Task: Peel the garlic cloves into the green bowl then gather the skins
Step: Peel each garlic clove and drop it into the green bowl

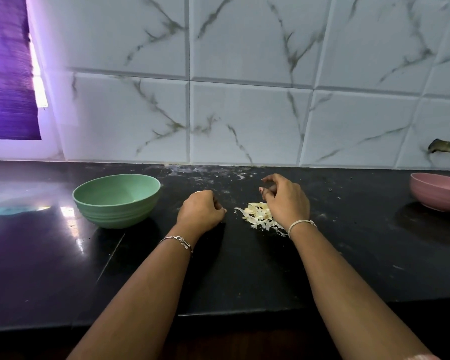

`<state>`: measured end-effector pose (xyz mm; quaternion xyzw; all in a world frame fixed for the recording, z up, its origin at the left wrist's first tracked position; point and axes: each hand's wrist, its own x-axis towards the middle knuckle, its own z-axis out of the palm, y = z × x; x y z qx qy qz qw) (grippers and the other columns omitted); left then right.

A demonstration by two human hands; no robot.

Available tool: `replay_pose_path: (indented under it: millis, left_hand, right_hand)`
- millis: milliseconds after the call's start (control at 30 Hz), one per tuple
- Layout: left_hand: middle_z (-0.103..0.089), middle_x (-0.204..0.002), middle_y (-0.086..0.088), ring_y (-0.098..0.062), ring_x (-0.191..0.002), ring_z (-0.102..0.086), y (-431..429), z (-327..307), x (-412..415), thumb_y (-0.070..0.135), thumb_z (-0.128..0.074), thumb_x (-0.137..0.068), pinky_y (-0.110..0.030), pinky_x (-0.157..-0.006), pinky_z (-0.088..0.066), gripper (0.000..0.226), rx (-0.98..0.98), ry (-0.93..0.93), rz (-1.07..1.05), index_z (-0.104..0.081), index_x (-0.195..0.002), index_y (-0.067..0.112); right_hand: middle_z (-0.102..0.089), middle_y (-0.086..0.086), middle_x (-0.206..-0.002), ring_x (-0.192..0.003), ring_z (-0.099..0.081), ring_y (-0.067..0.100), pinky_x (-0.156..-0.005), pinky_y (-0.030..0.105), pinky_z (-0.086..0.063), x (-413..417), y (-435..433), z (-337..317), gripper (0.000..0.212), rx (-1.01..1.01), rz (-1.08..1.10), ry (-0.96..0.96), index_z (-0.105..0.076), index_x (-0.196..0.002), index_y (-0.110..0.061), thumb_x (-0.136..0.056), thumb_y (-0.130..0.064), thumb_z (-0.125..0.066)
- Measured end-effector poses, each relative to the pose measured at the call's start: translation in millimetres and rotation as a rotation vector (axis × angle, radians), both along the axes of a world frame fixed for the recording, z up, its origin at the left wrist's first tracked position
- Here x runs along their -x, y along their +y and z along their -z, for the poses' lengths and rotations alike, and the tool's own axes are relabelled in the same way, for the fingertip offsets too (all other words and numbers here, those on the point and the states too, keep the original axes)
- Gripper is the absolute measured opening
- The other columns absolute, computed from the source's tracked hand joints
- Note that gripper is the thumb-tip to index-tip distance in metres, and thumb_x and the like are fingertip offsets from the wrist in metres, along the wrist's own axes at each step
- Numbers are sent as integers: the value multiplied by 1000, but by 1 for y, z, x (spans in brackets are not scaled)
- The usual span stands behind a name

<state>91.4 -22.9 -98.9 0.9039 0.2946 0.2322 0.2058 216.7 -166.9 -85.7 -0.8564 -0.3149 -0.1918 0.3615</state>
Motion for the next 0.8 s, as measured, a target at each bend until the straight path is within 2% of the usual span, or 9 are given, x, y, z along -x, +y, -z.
replay_pose_path:
  millis: [100,167,267,367,400,500,633,700,800]
  left_hand:
    - [-65,-95,3,-22,-94,-60,-1,-2,0,34,-61,-88,-36,-82,-50,12,11,-102,-16,-53,-87,24]
    - [-65,-95,3,-23,-93,-61,-4,-4,1,34,-60,-90,-37,-81,-50,14,16,-171,-20,-53,-95,23]
    - [-66,-93,5,-21,-90,-62,-9,-14,9,36,-62,-89,-37,-79,-51,15,8,-331,-27,-57,-98,24]
    - [-67,-91,5,-19,-88,-62,-3,-33,26,39,-63,-90,-38,-80,-53,17,-47,-463,-25,-62,-98,24]
    - [-67,-92,5,-19,-89,-60,2,-42,35,38,-62,-91,-37,-81,-51,16,-61,-477,-29,-63,-98,24]
    - [-67,-101,0,-24,-100,-57,28,-68,64,34,-56,-95,-34,-82,-44,14,-111,-372,-68,-63,-103,25]
    - [-67,-111,1,-25,-110,-57,70,-78,102,33,-60,-91,-37,-90,-46,21,-135,-4,-140,-59,-112,26]
    - [-68,-107,3,-22,-106,-59,85,-76,117,34,-69,-85,-36,-90,-48,24,-114,75,-185,-58,-105,27]
    - [-68,-98,5,-18,-98,-62,97,-72,131,32,-78,-75,-34,-87,-51,19,-105,88,-213,-60,-82,28]
  right_hand:
    - [-60,-4,-85,-86,-58,20,-65,31,-43,4,2,2,28,18,26,-136,-63,-85,-19,-94,-45,-57]
    - [-57,1,-87,-88,-55,23,-65,32,-39,9,4,2,37,40,24,-208,-60,-80,-15,-98,-46,-49]
    - [-59,5,-96,-90,-56,25,-68,33,-37,21,9,4,33,78,-18,-338,-61,-89,-11,-103,-33,-42]
    - [-59,4,-102,-89,-58,25,-71,35,-45,28,16,7,13,119,-100,-448,-62,-102,-12,-98,-14,-50]
    - [-59,4,-106,-90,-59,23,-73,35,-48,31,20,7,17,162,-126,-475,-61,-109,-14,-95,-11,-53]
    - [-54,2,-121,-103,-57,21,-83,35,-50,39,30,8,29,293,-256,-512,-55,-125,-18,-96,-18,-52]
    - [-48,-1,-132,-117,-51,21,-92,35,-49,61,51,7,30,401,-420,-444,-54,-128,-20,-100,-28,-47]
    - [-50,-2,-133,-123,-49,20,-97,36,-45,72,65,7,33,442,-466,-322,-53,-130,-21,-101,-34,-45]
    - [-54,1,-131,-125,-48,23,-99,37,-42,81,85,9,36,523,-478,-177,-53,-131,-22,-101,-38,-45]
